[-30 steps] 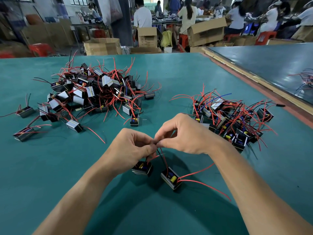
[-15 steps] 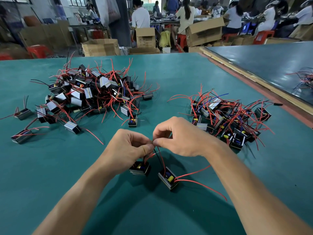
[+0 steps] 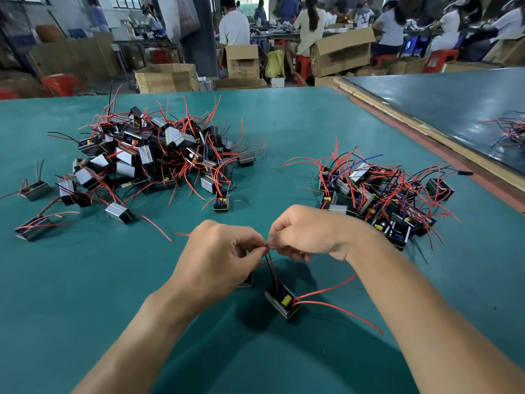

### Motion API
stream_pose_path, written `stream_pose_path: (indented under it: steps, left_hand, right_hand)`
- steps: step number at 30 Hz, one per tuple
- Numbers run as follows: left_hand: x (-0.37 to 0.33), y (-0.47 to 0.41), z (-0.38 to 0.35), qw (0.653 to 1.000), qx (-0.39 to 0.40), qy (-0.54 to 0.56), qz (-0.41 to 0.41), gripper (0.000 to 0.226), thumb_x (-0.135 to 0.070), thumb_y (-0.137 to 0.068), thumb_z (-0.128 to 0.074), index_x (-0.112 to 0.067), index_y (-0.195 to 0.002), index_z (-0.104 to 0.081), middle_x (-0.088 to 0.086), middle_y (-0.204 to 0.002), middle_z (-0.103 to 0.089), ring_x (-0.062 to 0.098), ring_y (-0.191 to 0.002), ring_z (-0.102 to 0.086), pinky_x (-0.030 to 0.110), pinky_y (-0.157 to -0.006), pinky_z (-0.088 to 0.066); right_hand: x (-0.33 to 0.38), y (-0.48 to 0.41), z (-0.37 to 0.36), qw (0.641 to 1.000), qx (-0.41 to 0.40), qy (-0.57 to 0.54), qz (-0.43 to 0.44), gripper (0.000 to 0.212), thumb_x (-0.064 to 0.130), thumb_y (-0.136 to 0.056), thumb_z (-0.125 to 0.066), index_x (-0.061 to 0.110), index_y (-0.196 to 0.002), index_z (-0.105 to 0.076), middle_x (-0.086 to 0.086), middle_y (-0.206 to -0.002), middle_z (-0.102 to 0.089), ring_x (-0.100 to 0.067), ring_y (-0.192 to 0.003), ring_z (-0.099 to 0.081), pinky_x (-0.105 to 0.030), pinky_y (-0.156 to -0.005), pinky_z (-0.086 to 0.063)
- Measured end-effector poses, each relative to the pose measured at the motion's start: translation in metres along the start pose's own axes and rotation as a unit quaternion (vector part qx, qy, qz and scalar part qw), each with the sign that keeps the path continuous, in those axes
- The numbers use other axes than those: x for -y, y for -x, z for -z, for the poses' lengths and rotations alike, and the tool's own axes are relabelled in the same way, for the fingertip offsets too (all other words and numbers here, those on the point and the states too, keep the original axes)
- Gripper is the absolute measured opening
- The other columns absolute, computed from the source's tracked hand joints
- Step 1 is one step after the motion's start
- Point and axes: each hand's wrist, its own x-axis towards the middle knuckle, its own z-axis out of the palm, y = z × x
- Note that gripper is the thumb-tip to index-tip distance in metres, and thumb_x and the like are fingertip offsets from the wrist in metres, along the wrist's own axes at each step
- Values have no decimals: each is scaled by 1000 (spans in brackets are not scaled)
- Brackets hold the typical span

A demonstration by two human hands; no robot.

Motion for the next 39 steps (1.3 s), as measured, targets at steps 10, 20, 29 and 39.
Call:
stream_pose_path:
  steps: [10, 20, 29, 39]
  left_hand:
    - [10, -6, 5, 986, 28, 131, 102, 17, -12, -82, -75, -22, -69, -70, -1, -61, -70, 10, -51, -58, 28, -51, -48]
    - [19, -8, 3, 984, 9, 120, 129, 18, -13, -80, -76, -24, -70, -66, -2, -60, -68, 10, -50, -55, 30, -50, -47]
    - [12, -7, 11, 982, 73, 130, 118, 19, -42, -69, -69, -23, -70, -66, -1, -64, -68, 8, -53, -56, 26, -55, -46]
    - [16, -7, 11, 991, 26, 90, 99, 20, -17, -75, -82, -25, -63, -68, -5, -74, -63, 14, -64, -59, 31, -60, -48]
  right_hand:
    - [-3, -6, 3, 993, -30, -112, -9, 18, 20, -99, -56, 12, -93, -71, 3, -73, -70, -7, -53, -54, -18, -47, -44]
    - [-9, -4, 7, 989, 24, -126, 76, 15, 5, -93, -63, 16, -88, -73, 4, -70, -70, -7, -59, -58, -19, -57, -52]
    - [-13, -7, 5, 985, -6, -107, 133, 19, 5, -91, -67, 19, -81, -74, 4, -68, -70, -6, -57, -58, -19, -57, -51]
    - [-14, -7, 7, 987, -14, -105, 124, 17, 4, -91, -67, 17, -80, -72, 1, -72, -72, -7, -55, -60, -20, -58, -52]
